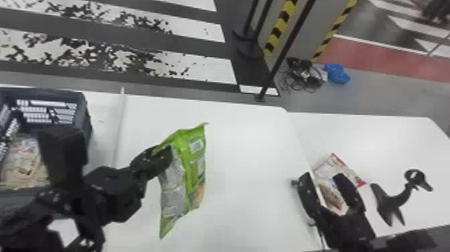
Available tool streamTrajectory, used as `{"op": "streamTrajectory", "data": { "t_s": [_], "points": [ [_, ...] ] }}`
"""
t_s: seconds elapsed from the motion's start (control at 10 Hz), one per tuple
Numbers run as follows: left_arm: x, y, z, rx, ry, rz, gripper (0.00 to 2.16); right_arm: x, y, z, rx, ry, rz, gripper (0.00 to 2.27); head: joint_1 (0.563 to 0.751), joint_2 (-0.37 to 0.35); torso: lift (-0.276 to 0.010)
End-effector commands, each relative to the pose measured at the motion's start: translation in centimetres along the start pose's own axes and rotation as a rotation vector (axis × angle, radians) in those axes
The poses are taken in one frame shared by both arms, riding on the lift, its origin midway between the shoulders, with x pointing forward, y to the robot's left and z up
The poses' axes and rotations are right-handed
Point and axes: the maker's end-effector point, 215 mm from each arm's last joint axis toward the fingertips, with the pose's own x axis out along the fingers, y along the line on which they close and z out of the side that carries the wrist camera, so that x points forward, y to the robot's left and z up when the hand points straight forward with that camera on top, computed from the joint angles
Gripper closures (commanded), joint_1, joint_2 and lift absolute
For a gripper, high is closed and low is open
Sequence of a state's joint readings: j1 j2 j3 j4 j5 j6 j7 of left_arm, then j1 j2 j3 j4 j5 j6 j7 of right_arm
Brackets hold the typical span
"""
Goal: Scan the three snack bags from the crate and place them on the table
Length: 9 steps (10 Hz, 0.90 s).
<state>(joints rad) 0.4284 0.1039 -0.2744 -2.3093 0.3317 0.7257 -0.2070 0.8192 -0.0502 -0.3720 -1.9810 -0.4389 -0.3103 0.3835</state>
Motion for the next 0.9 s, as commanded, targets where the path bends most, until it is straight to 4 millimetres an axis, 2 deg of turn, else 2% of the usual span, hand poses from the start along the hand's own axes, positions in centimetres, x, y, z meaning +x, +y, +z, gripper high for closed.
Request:
{"op": "streamTrajectory", "data": {
  "t_s": [0.0,0.1,0.2,0.3,0.5,0.7,0.8],
  "points": [
    [4.5,-1.4,-2.5,-0.023,0.053,-0.056,2.13,0.1,0.0,-0.2,0.005,0.02,0.002,0.09,0.695,-0.35,-0.036],
    [7.2,-2.5,-3.4,-0.06,0.053,-0.109,2.13,0.2,-0.2,-0.4,0.008,0.032,0.0,0.09,0.695,-0.35,-0.036],
    [9.4,-1.9,-4.6,-0.053,0.047,-0.139,2.13,0.2,-0.6,-0.4,0.004,0.037,-0.005,0.09,0.695,-0.35,-0.036],
    [11.1,-0.4,-5.2,-0.038,0.04,-0.134,2.13,0.4,-0.7,-0.5,0.003,0.038,-0.006,0.09,0.695,-0.35,-0.036],
    [12.5,1.8,-6.6,-0.036,0.06,-0.122,2.13,1.1,-1.1,-1.3,0.004,0.055,0.0,0.09,0.695,-0.35,-0.036],
    [12.8,2.7,-7.5,-0.034,0.083,-0.107,2.13,1.6,-1.0,-1.2,0.003,0.05,0.003,0.09,0.695,-0.35,-0.036],
    [12.7,3.5,-7.7,-0.02,0.088,-0.074,1.91,1.9,-0.7,-1.5,0.011,0.056,0.008,0.09,0.695,-0.35,-0.036]
  ]
}}
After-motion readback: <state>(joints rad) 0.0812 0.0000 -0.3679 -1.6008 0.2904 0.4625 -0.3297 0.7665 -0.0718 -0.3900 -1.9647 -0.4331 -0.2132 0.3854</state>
